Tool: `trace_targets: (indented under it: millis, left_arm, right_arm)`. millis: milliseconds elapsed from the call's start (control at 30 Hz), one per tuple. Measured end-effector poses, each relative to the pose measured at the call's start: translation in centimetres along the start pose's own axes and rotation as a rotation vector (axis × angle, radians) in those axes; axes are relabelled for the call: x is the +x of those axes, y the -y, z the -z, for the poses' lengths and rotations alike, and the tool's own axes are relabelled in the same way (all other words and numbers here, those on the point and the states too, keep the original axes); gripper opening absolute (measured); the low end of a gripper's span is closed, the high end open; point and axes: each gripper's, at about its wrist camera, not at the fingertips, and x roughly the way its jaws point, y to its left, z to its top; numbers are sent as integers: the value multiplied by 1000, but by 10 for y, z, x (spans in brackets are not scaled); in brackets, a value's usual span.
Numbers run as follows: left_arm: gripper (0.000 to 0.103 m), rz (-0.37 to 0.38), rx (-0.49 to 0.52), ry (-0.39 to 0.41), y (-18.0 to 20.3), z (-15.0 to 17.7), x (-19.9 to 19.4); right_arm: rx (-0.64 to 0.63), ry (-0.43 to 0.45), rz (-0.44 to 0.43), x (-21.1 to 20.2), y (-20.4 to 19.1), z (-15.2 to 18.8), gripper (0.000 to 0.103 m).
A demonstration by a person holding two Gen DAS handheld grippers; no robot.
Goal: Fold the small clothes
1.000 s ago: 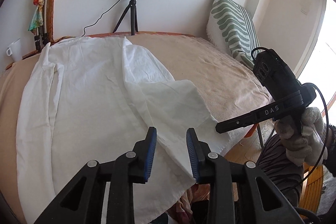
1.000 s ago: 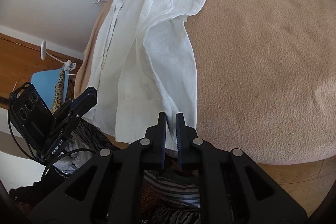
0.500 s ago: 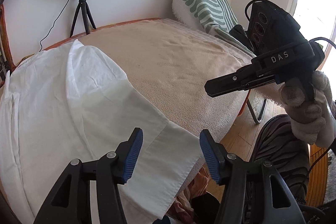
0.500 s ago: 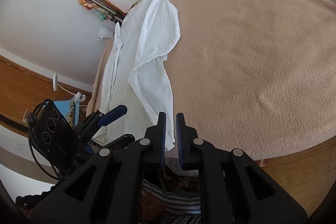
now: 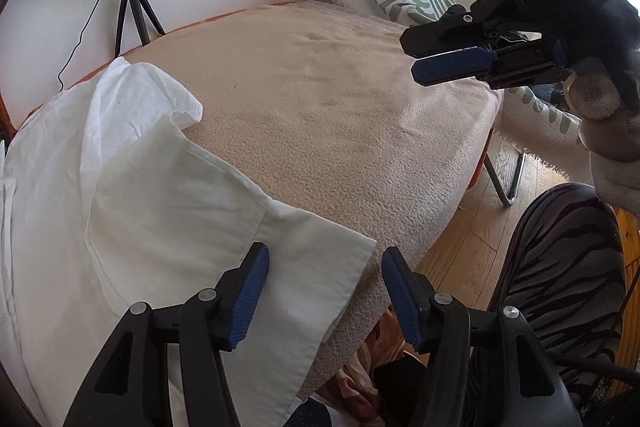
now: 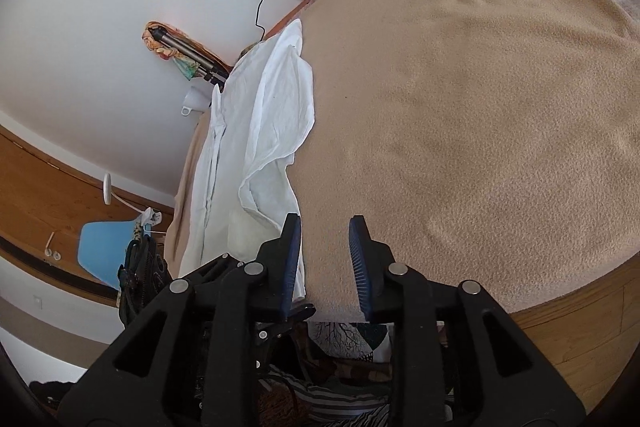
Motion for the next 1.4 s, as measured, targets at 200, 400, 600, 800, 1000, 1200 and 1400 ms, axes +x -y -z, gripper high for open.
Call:
trace_targets:
  millis: [200,400,600,800,1000,1200,1400]
  left_arm:
    - [15,-13,-1,25,-17,4,-4]
    - [7,73,-165,69,-43,6,-23]
    - [7,99,-294,161,-56,9,-57]
    - [6,127,-406,236,-66,18,-78]
    - [6,155,-496,285,-76,27,-90]
    - [6,183,-540,312,-80,36,-94]
    - [6,262,-593,317,-80,45,-87]
  right_arm:
    - [12,-9,-18,8,4,-7,30]
    - [-13,-33,-30,22,-3,-11,30]
    - [-31,-65,-91,49,-9,-32,45]
    - [23,-58,-184,103,-15,-85,66]
    - [52,-104,-117,176,-21,-128,72]
    - [55,-84,-142,211,-36,-152,71]
    - [32,-164,-83,236,-54,-160,14]
